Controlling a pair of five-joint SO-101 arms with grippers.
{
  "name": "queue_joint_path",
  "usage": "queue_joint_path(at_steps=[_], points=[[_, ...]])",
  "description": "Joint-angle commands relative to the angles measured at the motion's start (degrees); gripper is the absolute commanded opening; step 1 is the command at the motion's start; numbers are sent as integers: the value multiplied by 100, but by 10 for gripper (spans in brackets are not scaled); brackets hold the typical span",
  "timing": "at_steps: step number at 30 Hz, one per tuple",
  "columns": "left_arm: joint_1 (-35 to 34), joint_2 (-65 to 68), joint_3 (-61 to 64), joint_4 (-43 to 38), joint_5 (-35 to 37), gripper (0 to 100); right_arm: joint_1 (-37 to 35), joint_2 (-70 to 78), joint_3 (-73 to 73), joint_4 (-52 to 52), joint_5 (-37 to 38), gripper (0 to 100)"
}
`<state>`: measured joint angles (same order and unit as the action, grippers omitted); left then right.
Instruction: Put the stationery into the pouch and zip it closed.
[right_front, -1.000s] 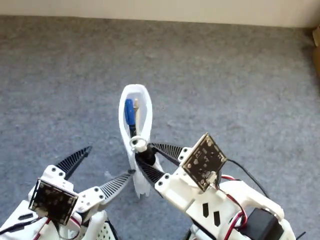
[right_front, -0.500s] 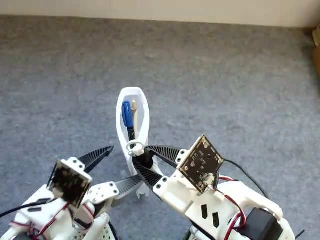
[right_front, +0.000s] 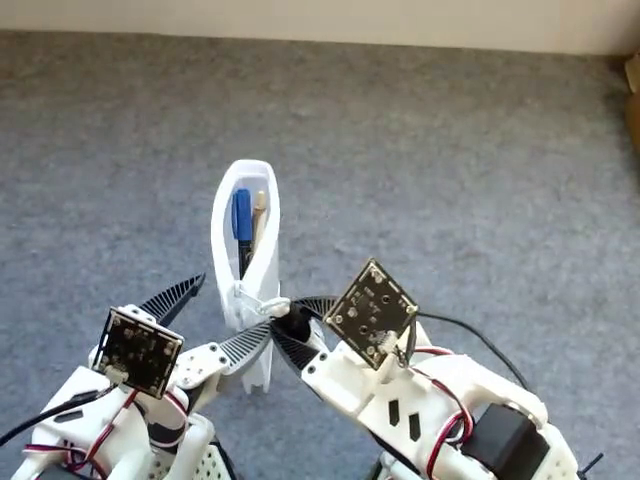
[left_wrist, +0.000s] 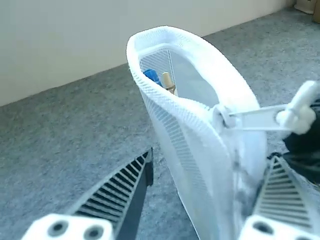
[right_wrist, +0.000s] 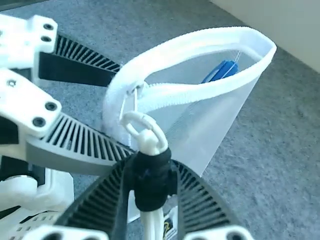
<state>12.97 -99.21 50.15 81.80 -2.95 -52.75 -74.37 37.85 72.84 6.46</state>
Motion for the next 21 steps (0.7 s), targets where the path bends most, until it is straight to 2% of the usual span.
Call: queue_joint_path(at_steps=[1,13,21], points=[[-48,-13,-13,-167,-44,319,-4,101,-66,40,88,5],[-66,-13,22,-853,633,319,-31,101,-57,57,88,5],[-48,-4,224,-949,624,221,-31,101,-57,48,88,5]])
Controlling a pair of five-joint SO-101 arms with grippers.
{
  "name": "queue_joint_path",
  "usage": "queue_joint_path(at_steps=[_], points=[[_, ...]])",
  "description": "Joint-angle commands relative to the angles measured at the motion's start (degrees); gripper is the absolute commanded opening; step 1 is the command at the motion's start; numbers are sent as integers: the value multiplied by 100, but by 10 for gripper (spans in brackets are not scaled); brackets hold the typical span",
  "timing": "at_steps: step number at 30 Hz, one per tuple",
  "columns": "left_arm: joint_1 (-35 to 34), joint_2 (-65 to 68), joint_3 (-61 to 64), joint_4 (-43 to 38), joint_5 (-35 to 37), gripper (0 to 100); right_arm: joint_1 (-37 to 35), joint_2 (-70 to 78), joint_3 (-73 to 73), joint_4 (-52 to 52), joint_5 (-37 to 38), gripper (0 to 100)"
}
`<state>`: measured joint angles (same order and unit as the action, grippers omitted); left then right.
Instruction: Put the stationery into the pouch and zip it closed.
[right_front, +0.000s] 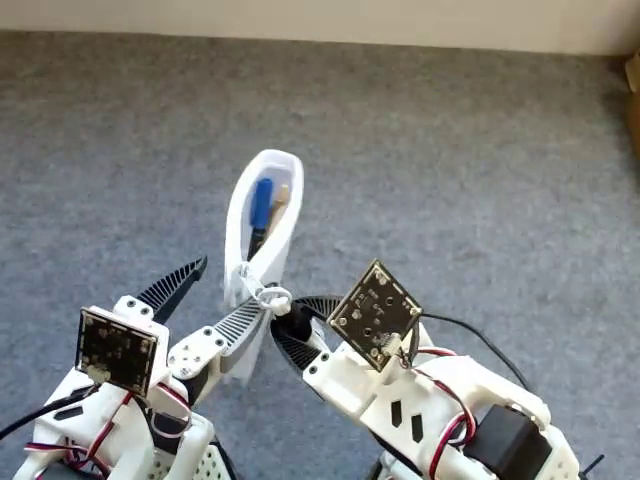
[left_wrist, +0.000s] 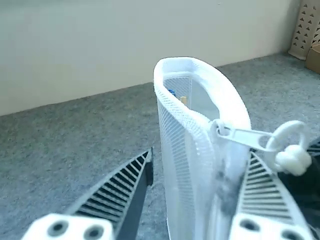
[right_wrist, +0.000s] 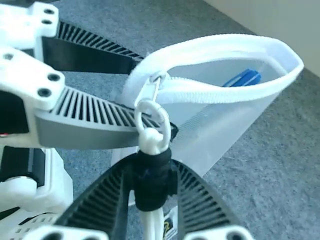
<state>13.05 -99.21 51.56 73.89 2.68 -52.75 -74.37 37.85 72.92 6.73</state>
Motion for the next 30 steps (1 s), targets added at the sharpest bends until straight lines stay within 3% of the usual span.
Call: queue_joint_path(at_steps=[1,10,24,30], points=[[-57,-4,145,-158,62,207,-31,101,-57,31,62,5],[-48,-13,224,-114,62,7,4,101,-66,-479,-35,5],[-40,-13,347,123,97,6,4,110,-57,-2334,-1705,5],[-40,-13,453,132,97,6,31,154,-57,-3125,-1881,5]])
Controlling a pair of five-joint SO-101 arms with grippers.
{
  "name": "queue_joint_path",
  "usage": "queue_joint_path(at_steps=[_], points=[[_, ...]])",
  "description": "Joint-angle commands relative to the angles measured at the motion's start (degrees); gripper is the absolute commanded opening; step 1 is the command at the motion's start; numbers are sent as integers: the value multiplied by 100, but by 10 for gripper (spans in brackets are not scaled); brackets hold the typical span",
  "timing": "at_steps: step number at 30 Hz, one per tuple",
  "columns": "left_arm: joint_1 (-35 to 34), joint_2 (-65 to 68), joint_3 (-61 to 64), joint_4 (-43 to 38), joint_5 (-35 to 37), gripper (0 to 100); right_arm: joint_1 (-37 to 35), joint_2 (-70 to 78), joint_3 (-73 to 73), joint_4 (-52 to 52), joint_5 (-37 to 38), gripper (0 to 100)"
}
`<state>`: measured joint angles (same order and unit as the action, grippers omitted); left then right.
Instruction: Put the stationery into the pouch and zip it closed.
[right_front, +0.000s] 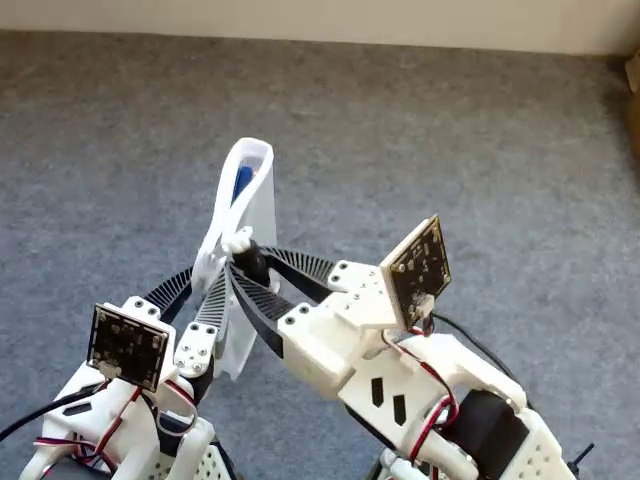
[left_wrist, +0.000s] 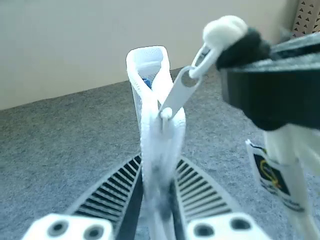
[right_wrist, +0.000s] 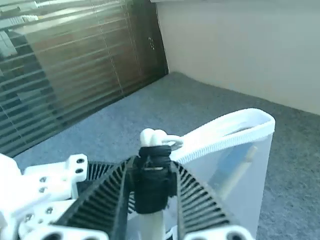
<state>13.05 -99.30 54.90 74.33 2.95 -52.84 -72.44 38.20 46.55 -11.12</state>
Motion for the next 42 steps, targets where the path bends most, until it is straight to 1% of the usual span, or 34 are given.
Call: queue_joint_path(at_steps=[1,6,14,18,31,34,37,42], points=[[-40,-4,119,88,70,6,110,-40,-92,-576,-97,5],[-40,-4,119,88,70,6,593,-31,-4,-1130,-97,5],[-40,-4,119,97,70,6,804,-31,743,-2193,-79,5],[-40,-4,119,97,70,6,1051,-31,971,-2642,-97,5],[-40,-22,119,176,70,6,1648,-22,1613,-3864,-62,5],[-40,-295,198,185,79,6,1763,-13,1684,-4075,-53,5],[-40,-611,321,185,79,6,1868,330,1631,-4180,-53,5],[-40,-532,330,185,79,6,2053,1341,1631,-4760,-53,5]])
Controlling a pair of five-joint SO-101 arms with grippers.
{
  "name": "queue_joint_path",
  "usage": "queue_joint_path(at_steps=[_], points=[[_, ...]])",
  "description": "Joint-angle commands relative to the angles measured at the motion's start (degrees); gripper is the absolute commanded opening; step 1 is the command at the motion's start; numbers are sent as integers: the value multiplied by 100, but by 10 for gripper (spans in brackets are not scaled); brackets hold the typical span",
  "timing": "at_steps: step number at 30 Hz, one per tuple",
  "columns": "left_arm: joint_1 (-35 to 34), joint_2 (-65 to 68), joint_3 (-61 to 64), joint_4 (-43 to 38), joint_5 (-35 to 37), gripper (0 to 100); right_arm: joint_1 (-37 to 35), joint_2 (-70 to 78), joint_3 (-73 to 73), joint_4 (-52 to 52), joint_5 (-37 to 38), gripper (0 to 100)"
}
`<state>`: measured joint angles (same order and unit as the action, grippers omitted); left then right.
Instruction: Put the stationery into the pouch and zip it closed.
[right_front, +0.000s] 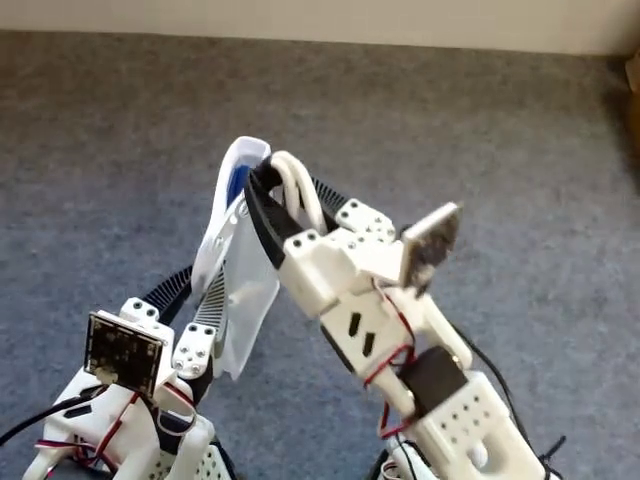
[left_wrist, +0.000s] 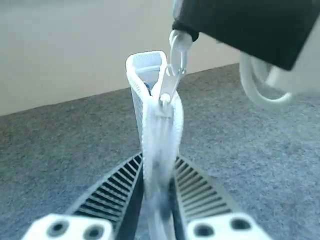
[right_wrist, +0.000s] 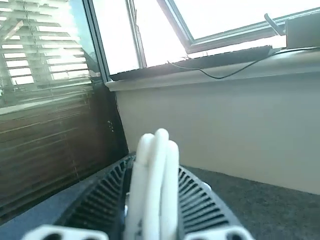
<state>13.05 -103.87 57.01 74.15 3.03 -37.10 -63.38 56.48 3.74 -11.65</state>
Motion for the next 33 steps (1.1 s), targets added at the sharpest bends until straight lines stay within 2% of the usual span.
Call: queue_joint_path(at_steps=[1,5,25,33], points=[[-48,-75,119,202,70,6,541,611,-207,-611,0,5],[-48,-75,119,264,70,6,725,1182,-356,-1130,0,5],[-48,-75,119,273,70,6,1604,3873,-2457,-1156,0,5],[-57,-75,127,273,70,6,1842,4418,-2756,-1156,0,5]])
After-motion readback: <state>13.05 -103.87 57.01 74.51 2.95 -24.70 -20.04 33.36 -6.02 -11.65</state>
